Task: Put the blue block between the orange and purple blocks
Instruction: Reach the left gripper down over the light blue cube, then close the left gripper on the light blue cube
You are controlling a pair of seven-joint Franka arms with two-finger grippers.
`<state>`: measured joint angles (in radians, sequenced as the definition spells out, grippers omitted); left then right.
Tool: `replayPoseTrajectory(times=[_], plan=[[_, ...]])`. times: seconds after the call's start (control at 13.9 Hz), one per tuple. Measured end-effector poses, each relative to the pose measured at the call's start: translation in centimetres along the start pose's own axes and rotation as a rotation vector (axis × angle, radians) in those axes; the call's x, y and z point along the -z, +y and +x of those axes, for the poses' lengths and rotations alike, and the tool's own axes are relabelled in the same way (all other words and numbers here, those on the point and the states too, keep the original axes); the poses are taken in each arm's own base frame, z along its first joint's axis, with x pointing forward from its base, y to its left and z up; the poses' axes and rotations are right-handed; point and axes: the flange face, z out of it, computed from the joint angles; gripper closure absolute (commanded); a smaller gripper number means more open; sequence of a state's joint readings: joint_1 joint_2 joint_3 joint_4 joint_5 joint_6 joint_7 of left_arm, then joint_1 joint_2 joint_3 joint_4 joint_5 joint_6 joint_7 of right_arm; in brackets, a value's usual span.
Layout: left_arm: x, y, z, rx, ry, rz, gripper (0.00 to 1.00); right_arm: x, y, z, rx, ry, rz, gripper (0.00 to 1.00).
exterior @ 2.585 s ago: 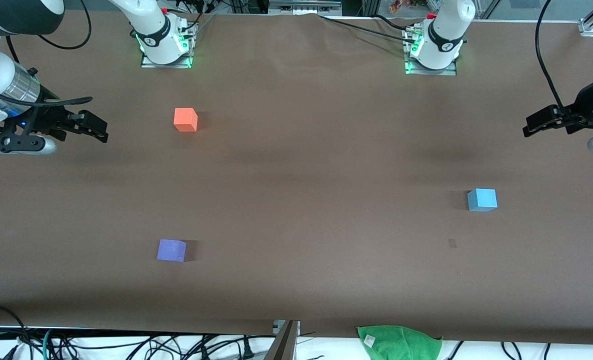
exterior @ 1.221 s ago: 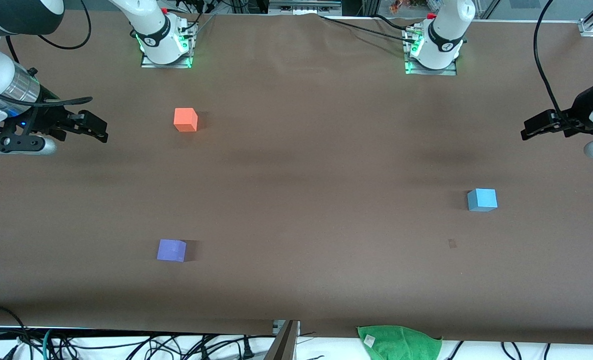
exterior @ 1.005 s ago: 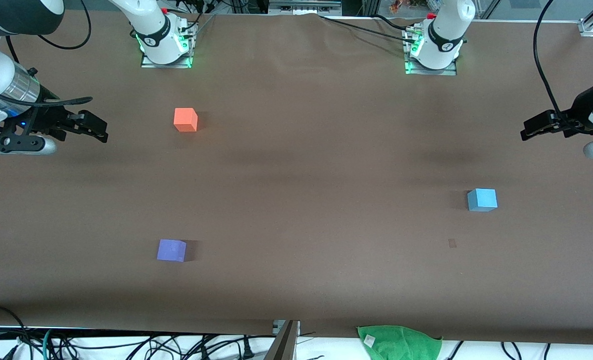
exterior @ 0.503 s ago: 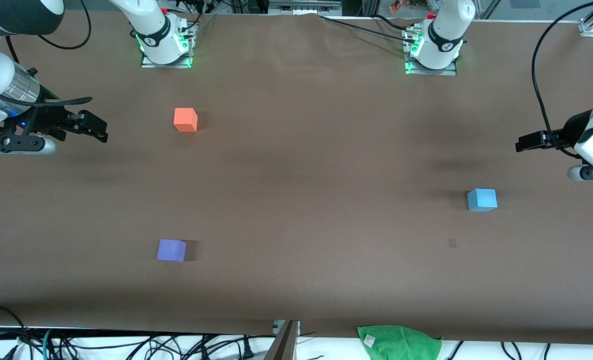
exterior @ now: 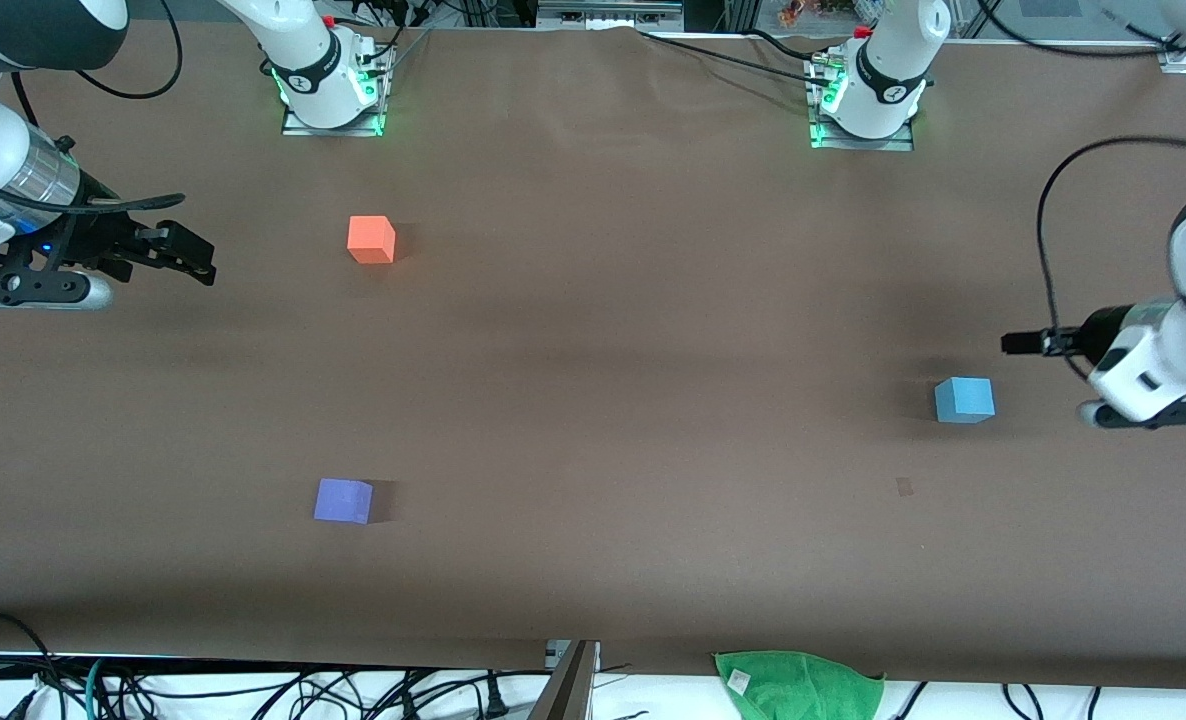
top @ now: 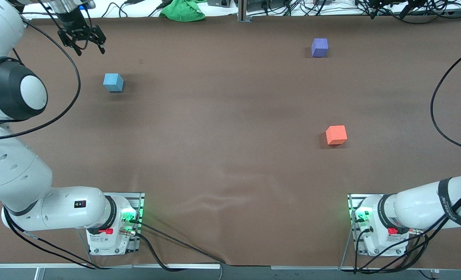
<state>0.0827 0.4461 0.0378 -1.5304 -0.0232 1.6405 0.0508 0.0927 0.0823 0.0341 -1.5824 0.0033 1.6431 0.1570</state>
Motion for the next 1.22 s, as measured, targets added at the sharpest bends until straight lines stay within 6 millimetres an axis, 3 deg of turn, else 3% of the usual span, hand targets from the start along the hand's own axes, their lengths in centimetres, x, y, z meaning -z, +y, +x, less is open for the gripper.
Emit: replayPoseTrajectory(times=[0.29, 0.72, 1.08, 1.22], plan=[[-6.6, -1.4, 2.5, -0.033, 0.077, 0.004, 0.00, 0.0, 0.0, 0.0, 0.000, 0.000, 0.000, 0.00], [-13.7, -1.7, 2.6, -0.072, 0.209, 0.022, 0.00, 0.0, 0.0, 0.0, 0.000, 0.000, 0.000, 0.00], [-16.1, -2.3, 2.9, -0.097, 0.238, 0.030, 0.00, 0.0, 0.0, 0.0, 0.000, 0.000, 0.000, 0.00], [-16.6, -2.4, 2.8, -0.096, 0.250, 0.031, 0.12, 0.0, 0.0, 0.0, 0.000, 0.000, 0.000, 0.00]])
